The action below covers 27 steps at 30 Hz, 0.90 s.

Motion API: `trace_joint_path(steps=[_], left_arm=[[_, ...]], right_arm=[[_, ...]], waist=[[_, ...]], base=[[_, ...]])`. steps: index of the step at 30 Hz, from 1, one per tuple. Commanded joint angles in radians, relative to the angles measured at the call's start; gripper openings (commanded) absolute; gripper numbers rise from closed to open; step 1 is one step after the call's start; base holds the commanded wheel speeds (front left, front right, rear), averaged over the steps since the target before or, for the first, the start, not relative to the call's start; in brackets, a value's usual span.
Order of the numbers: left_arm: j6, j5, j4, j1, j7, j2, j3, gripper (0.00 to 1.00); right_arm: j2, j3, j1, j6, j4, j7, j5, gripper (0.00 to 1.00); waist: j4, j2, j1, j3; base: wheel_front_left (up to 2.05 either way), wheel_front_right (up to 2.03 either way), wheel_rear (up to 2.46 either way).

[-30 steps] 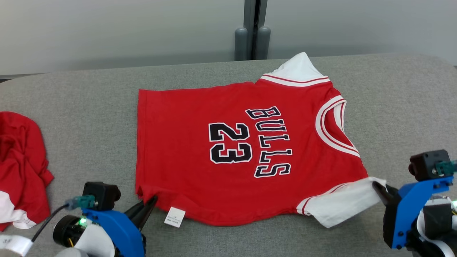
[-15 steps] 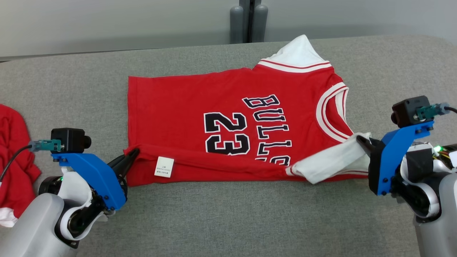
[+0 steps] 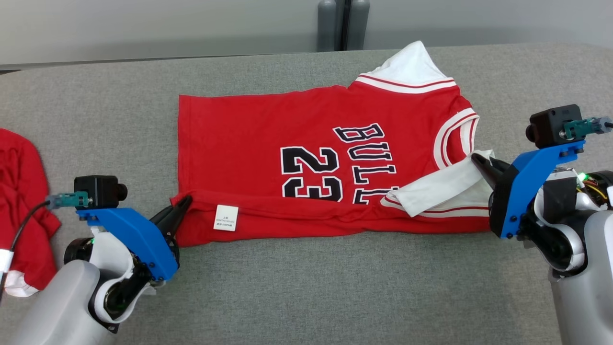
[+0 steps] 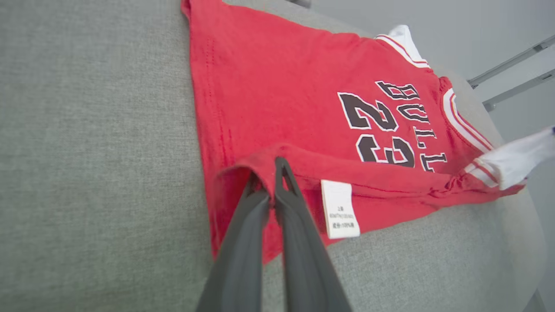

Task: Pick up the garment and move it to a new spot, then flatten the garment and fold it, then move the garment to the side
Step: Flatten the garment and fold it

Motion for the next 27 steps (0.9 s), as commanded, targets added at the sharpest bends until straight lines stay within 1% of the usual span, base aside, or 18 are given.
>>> trace_joint_path(steps=[1, 5, 8, 12, 16, 18, 21, 24, 27], left_arm=[[-0.005, 0.000, -0.009, 0.011, -0.013, -0.001, -0.001, 0.00], [-0.008, -0.006, -0.092, 0.092, -0.064, 0.006, -0.024, 0.00], [-0.004, -0.015, -0.180, 0.180, -0.070, 0.036, -0.031, 0.00], [0.036, -0.032, -0.295, 0.277, -0.039, 0.091, -0.031, 0.00], [0.077, -0.036, -0.393, 0.326, 0.003, 0.151, -0.023, 0.00], [0.090, -0.034, -0.424, 0.328, 0.025, 0.173, -0.021, 0.00], [0.099, -0.041, -0.445, 0.301, 0.067, 0.188, -0.028, 0.00], [0.103, -0.059, -0.443, 0.264, 0.113, 0.188, -0.033, 0.00], [0.104, -0.100, -0.438, 0.216, 0.159, 0.176, -0.021, 0.00]], right_arm=[[-0.006, 0.000, 0.007, 0.000, -0.011, 0.002, 0.012, 0.00], [-0.019, -0.013, 0.109, 0.000, -0.102, 0.061, 0.062, 0.00], [-0.031, -0.053, 0.213, 0.000, -0.208, 0.130, 0.079, 0.00], [-0.012, -0.125, 0.352, 0.000, -0.364, 0.239, 0.071, 0.00], [0.009, -0.168, 0.425, 0.000, -0.480, 0.314, 0.063, 0.00], [0.017, -0.175, 0.435, 0.000, -0.509, 0.338, 0.058, 0.00], [0.020, -0.164, 0.414, 0.000, -0.523, 0.353, 0.049, 0.00], [0.010, -0.147, 0.368, 0.000, -0.507, 0.353, 0.046, 0.00], [-0.006, -0.126, 0.311, 0.000, -0.481, 0.343, 0.052, 0.00]], waist=[[0.003, 0.0000, -0.0002, -0.004], [0.014, 0.0000, -0.0002, -0.020], [0.021, 0.0000, -0.0002, -0.031], [0.030, 0.0000, -0.0002, -0.040], [0.034, 0.0000, -0.0002, -0.043], [0.034, 0.0000, -0.0002, -0.044], [0.031, 0.0000, -0.0002, -0.044], [0.027, 0.0000, -0.0002, -0.041], [0.021, 0.0000, -0.0002, -0.037]], base=[[0.00, 0.00, 0.00], [0.00, 0.00, 0.00], [0.00, 0.00, 0.00], [0.00, 0.00, 0.00], [0.00, 0.00, 0.00], [0.00, 0.00, 0.00], [0.00, 0.00, 0.00], [0.00, 0.00, 0.00], [0.00, 0.00, 0.00]])
